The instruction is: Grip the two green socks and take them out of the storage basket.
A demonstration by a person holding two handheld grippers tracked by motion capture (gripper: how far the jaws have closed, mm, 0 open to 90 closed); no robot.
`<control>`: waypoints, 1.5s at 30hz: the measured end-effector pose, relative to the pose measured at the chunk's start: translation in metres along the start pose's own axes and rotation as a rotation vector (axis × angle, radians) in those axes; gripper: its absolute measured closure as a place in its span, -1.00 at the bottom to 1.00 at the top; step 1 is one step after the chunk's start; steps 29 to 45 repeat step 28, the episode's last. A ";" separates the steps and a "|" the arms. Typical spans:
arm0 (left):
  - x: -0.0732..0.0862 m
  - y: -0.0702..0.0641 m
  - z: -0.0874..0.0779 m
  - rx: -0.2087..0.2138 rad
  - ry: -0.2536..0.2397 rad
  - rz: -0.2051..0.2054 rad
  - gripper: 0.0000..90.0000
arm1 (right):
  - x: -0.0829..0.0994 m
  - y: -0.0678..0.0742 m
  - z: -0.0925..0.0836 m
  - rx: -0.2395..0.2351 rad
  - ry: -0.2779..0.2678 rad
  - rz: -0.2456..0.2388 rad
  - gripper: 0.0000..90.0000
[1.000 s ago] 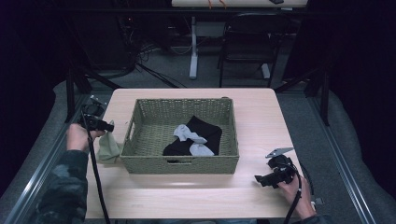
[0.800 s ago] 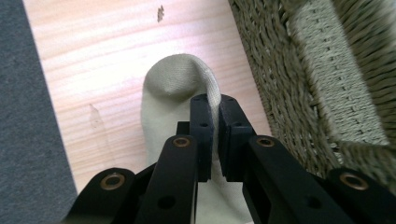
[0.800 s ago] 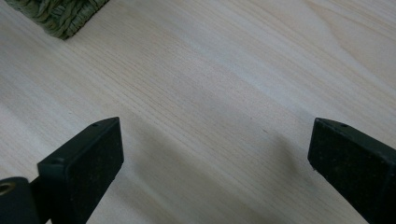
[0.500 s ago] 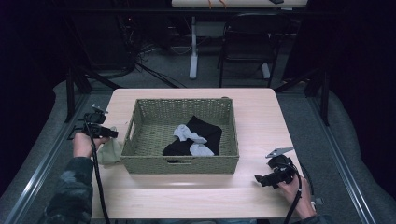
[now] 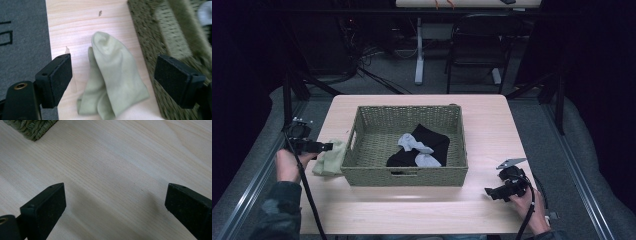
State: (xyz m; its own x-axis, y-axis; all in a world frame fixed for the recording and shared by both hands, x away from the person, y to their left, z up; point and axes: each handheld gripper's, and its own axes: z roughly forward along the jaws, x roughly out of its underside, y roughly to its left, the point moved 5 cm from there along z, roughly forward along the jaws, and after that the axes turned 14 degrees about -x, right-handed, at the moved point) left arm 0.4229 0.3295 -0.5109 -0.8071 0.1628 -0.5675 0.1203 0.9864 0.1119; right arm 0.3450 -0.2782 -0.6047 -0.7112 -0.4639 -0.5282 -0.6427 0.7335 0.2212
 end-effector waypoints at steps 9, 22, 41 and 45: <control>0.050 -0.015 -0.028 -0.059 -0.085 0.028 -0.84 | 0.000 0.001 -0.001 0.005 -0.005 -0.004 -0.94; 0.105 -0.050 -0.020 -0.072 -0.065 0.065 -1.00 | 0.000 0.000 0.000 0.002 0.002 -0.007 -0.94; 0.111 -0.051 -0.007 -0.060 -0.040 0.065 -1.00 | 0.000 0.000 0.000 0.005 0.008 -0.019 -0.94; 0.111 -0.051 -0.007 -0.060 -0.040 0.065 -1.00 | 0.000 0.000 0.000 0.005 0.008 -0.019 -0.94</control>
